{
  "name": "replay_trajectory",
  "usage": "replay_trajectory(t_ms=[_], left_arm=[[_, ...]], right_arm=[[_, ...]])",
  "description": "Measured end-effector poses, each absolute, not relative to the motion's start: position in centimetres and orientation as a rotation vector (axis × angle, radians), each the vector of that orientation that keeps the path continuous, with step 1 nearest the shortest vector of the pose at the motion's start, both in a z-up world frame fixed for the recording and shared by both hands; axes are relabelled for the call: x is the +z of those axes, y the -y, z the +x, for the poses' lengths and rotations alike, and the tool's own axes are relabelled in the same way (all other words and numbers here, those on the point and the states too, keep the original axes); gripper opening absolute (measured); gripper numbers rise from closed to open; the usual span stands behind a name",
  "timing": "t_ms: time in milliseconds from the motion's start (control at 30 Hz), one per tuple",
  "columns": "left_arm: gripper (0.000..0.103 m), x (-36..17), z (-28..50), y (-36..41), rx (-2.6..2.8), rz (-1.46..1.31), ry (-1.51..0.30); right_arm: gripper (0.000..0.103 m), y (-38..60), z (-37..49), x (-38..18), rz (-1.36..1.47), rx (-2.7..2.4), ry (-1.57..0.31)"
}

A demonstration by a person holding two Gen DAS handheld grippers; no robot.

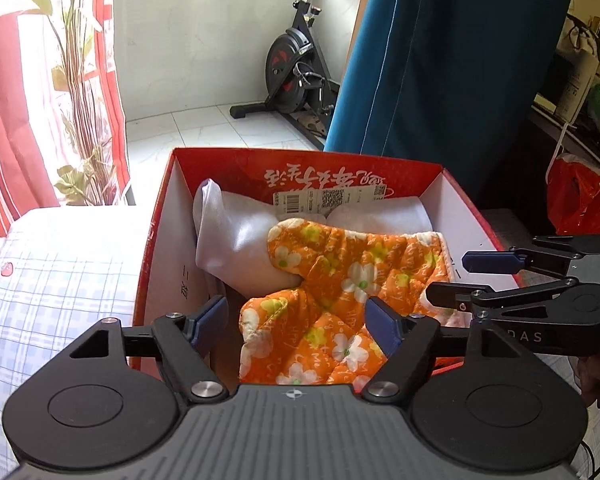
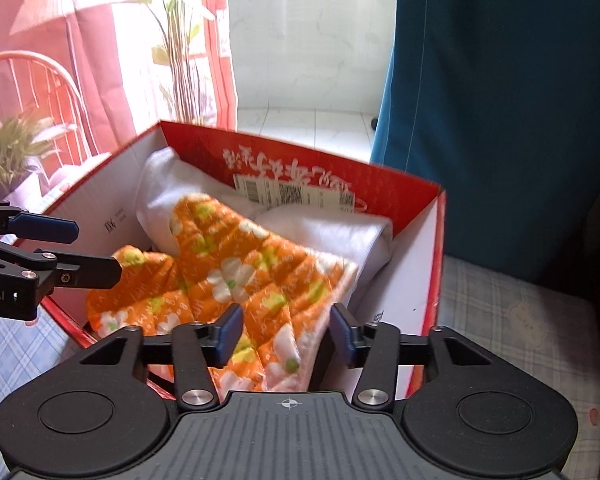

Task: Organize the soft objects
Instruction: 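Withdraw both grippers from the box toward the white pouch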

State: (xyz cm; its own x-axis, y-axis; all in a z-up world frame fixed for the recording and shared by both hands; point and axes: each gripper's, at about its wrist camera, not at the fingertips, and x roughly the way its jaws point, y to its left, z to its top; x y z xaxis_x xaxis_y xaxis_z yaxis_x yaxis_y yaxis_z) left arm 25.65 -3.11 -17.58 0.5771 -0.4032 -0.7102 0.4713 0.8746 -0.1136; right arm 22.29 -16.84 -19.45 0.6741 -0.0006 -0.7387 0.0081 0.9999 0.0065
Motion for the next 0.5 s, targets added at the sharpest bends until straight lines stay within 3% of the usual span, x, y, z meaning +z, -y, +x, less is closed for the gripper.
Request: replay_trajectory(t_ms=[133, 500], left_arm=[[0.08, -16.4, 24.1, 2.4, -0.508, 0.091, -0.762], [0.08, -15.9, 18.4, -0.3, -0.469, 0.127, -0.676]], right_arm=[[0.06, 16.9, 20.1, -17.9, 0.009, 0.001, -0.758], [0.066, 15.6, 13.6, -16.5, 0.067, 0.0, -0.628]])
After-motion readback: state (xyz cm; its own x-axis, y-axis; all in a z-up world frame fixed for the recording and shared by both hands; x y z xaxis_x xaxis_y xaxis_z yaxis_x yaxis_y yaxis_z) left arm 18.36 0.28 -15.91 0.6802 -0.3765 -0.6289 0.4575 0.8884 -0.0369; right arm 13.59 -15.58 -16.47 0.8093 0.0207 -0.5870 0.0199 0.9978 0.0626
